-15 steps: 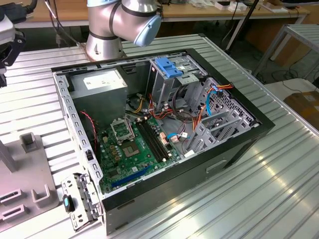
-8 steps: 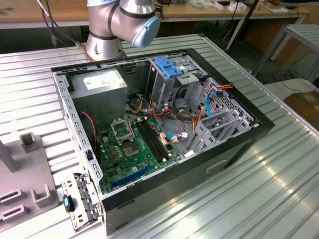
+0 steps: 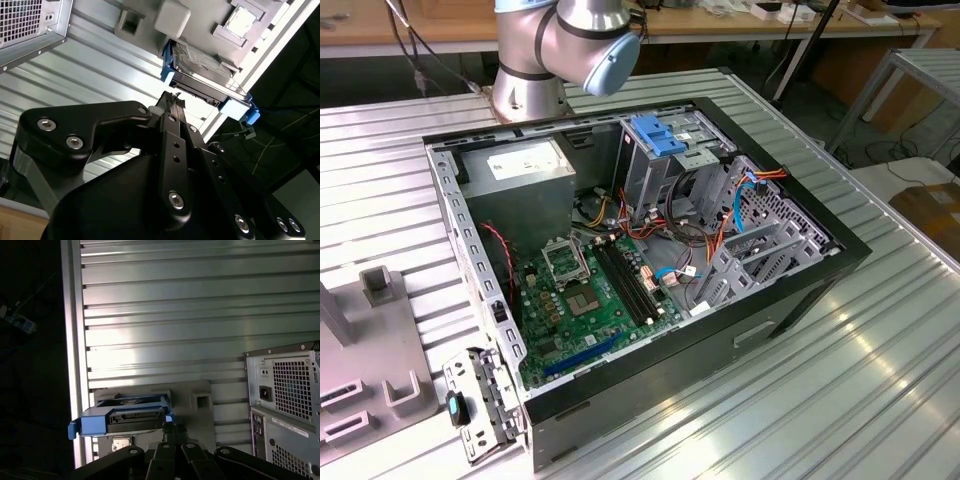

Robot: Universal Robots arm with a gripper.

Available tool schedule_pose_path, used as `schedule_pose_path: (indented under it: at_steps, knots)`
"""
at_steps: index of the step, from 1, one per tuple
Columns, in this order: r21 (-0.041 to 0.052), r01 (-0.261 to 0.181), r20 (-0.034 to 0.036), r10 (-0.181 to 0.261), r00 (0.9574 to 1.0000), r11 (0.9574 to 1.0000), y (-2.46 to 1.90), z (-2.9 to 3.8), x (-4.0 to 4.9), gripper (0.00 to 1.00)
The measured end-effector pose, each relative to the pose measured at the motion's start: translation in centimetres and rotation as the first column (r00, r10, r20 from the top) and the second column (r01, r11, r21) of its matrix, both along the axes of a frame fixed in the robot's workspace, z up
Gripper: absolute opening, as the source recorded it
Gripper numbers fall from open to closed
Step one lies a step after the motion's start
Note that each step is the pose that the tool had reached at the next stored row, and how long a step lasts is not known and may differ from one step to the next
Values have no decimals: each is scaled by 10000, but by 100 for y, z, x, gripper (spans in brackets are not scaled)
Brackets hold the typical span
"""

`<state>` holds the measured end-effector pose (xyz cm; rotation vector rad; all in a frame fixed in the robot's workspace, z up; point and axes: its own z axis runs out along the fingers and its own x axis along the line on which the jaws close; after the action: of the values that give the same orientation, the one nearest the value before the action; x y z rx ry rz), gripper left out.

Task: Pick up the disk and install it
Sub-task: 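Reach for the disk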

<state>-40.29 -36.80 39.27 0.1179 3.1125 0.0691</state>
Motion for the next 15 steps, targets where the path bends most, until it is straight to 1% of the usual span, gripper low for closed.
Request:
schedule_pose_path:
  at_steps: [1,2,3,6,11,12,13,15]
  knots:
    - [0,0,0,0,10000,10000,7,0,-60,11]
    - [0,1,0,-1,10000,10000,12,0,-148,11]
    - [0,1,0,-1,10000,10000,12,0,-199,11]
    - [0,1,-1,-1,10000,10000,12,0,-314,11]
    - [0,1,0,-1,10000,10000,10,0,-403,11]
    - [0,1,-1,-1,10000,10000,3,0,-466,11]
    - [-1,0,-1,0,10000,10000,-2,1,-508,11]
    - [0,1,-1,-1,10000,10000,-8,0,-557,11]
